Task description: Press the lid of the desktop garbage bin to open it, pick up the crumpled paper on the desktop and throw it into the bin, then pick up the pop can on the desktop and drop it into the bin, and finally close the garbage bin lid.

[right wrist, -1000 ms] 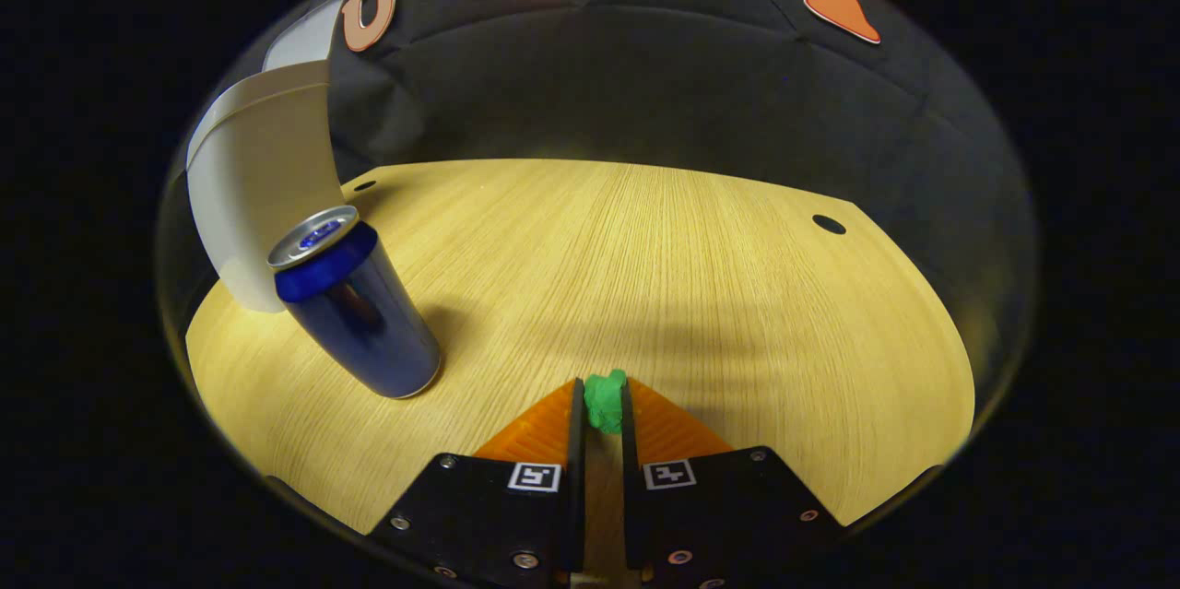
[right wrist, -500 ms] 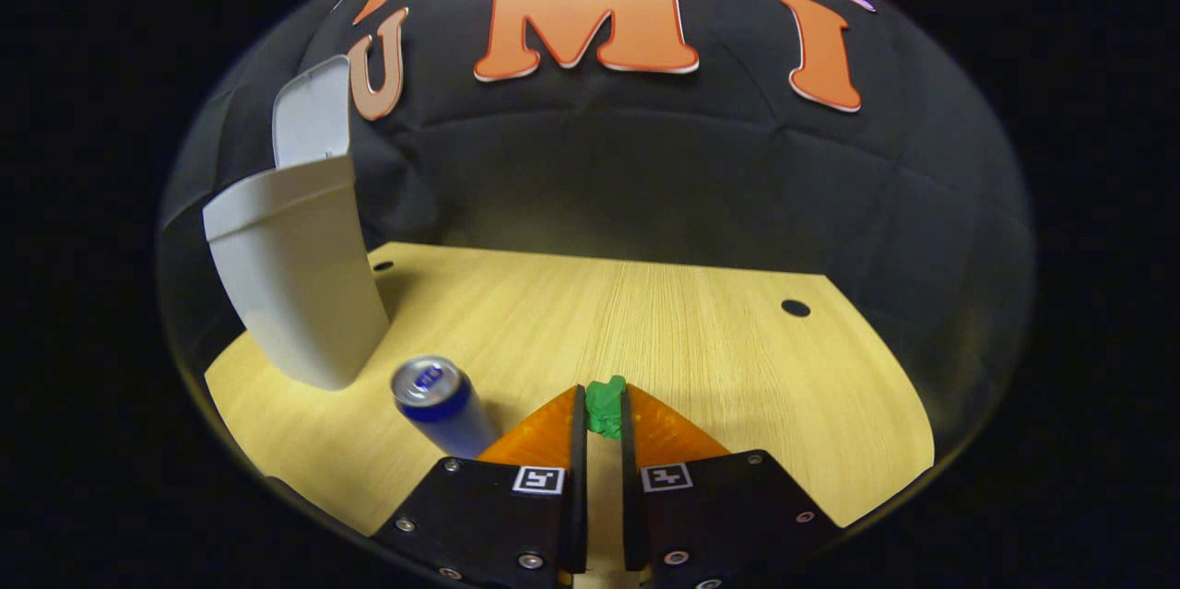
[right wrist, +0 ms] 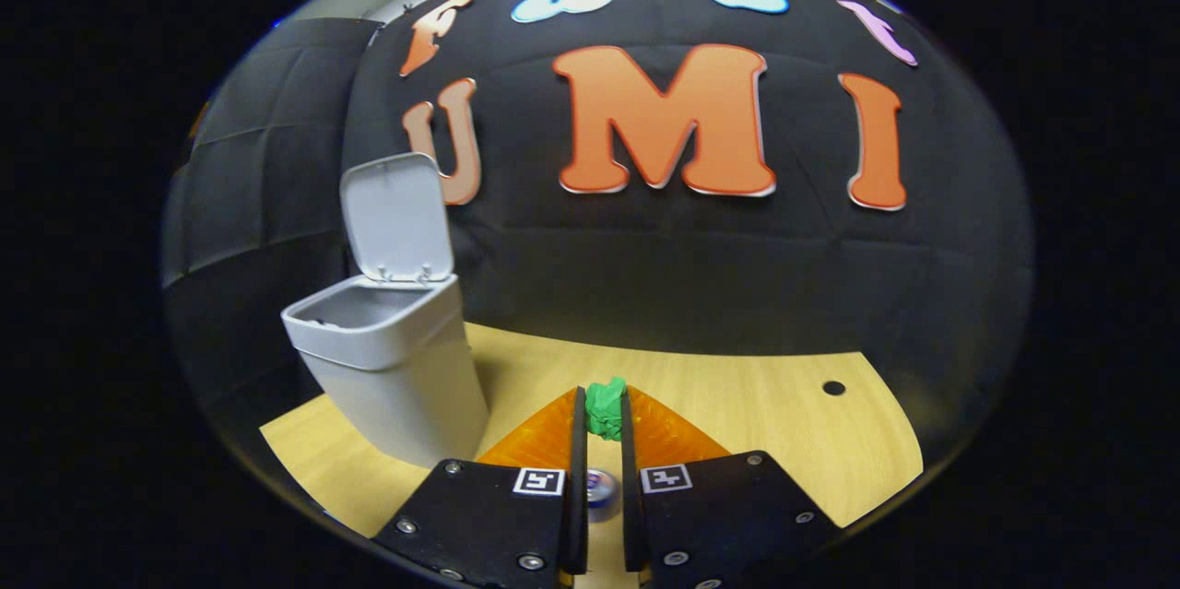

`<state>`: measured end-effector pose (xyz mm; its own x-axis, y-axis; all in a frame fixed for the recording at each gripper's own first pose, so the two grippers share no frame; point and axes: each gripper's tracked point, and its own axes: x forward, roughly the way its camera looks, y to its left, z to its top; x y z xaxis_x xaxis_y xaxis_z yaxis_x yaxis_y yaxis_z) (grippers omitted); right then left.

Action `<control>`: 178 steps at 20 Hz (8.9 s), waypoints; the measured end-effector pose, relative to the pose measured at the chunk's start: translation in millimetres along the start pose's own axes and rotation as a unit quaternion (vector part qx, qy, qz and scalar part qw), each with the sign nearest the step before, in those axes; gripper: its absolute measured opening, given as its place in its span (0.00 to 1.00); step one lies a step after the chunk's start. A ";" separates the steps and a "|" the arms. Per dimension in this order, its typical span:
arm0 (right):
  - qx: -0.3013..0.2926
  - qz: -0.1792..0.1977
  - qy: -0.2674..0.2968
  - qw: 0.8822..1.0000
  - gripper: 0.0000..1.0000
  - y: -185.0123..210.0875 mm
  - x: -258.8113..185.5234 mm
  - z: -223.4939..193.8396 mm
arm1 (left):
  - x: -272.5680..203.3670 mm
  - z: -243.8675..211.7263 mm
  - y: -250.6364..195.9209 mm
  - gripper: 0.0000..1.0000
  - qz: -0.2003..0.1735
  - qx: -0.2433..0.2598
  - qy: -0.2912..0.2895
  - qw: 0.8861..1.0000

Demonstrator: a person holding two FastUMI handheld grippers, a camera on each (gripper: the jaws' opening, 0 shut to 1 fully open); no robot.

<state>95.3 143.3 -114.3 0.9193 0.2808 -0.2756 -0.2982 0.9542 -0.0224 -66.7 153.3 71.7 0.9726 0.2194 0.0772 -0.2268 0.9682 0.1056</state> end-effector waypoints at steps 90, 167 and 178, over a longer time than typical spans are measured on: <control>0.010 -0.256 -0.005 0.967 0.94 -182.5 -172.1 23.5 | 99.8 -481.5 -302.4 0.86 -0.249 0.030 0.301 0.920; 0.059 -0.212 -0.033 0.975 0.94 -156.9 -115.1 19.7 | 366.7 -29.7 58.4 0.94 -0.019 -0.057 0.046 0.997; 0.064 -0.220 -0.030 0.973 0.94 -161.6 -120.6 15.7 | 390.5 -91.9 50.4 0.92 -0.039 -0.027 0.154 0.987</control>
<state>36.7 -43.2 -62.3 0.9654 -0.1554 -0.2092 0.1581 0.9874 -0.0039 306.4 298.8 16.1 0.9585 0.1613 -0.2352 -0.1550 0.9869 0.0449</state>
